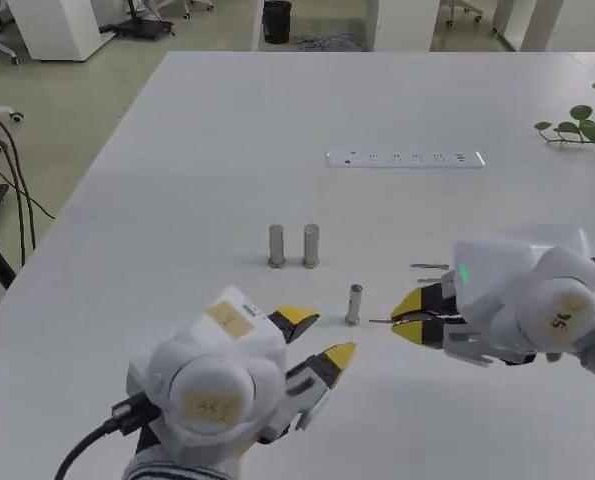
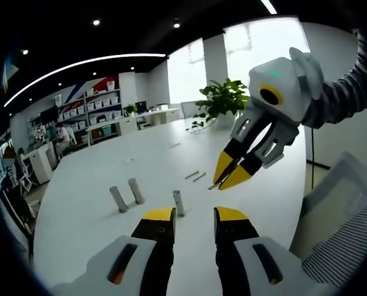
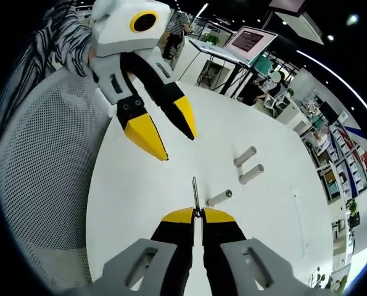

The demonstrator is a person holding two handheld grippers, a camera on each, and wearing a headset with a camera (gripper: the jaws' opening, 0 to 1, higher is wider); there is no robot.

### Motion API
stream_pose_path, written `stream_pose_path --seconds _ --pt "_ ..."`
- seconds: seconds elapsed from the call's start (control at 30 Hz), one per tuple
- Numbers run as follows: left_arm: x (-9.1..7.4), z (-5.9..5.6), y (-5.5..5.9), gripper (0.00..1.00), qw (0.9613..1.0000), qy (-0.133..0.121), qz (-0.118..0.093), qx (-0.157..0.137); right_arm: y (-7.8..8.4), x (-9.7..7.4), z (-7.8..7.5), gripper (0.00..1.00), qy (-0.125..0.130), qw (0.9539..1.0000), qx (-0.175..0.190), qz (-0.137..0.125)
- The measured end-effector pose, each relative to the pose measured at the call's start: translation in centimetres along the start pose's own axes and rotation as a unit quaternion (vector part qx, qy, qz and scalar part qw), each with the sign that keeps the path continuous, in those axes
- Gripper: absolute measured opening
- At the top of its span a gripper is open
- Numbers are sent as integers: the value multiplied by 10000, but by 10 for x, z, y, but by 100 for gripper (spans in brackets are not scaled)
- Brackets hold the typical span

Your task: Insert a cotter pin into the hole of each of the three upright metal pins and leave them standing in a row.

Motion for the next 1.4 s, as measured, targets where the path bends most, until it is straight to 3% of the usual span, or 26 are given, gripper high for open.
stream_pose_path --seconds 0.27,0.47,0.9,1.13,1.4 --pt "22 14 11 21 9992 -220 122 -323 16 13 -12 0 154 9988 339 313" --pt "37 17 18 20 9988 -280 258 -302 26 25 -20 0 255 9963 671 463" --pt "75 26 28 21 9984 -243 494 -119 39 48 -35 0 325 9938 905 565" --pt "93 25 32 20 9982 -134 574 -70 43 55 -42 0 317 9930 980 577" --pt "107 26 36 17 9977 -141 631 -202 45 62 -42 0 170 9932 1010 560"
Point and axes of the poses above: the centre of the closed fingertips' face, and the gripper's own axes: x roughly forward along the fingers, z roughly to its left, y roughly out of its underside, the point moved 6 cm from there along -x, roughly backward along the fingers, and after that the axes turned 2 degrees about -z, right-handed, at the moved point
